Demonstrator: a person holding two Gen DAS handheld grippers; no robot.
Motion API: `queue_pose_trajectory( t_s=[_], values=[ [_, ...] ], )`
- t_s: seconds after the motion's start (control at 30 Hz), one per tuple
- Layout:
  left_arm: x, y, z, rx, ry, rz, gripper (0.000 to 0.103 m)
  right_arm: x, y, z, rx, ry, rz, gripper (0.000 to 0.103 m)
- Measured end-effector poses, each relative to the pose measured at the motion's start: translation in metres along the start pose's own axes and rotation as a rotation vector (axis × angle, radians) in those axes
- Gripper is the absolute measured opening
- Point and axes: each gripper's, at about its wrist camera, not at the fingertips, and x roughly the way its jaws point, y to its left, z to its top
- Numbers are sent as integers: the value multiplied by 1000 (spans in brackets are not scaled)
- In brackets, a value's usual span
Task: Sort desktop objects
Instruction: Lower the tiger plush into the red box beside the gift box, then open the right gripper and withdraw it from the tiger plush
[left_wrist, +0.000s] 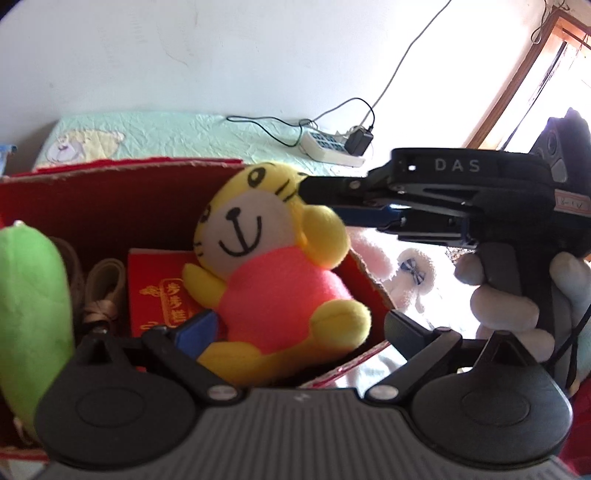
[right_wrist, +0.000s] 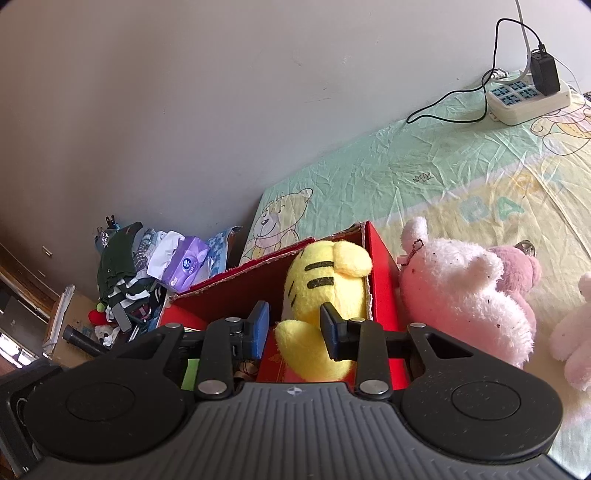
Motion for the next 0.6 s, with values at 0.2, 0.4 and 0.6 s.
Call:
queue_pose_trajectory(
  t_s=[0.2, 0.4, 0.6],
  values=[
    [-22, 17, -5, -52, -11, 76, 97, -10, 15, 0, -44, -27, 50, 35],
    [-21, 31, -2, -75, -17, 176, 97, 17, 37, -15, -70, 95, 80, 36],
    [-20, 34, -7, -67, 4, 254, 97, 45, 36, -28, 27, 190, 23, 37]
  ],
)
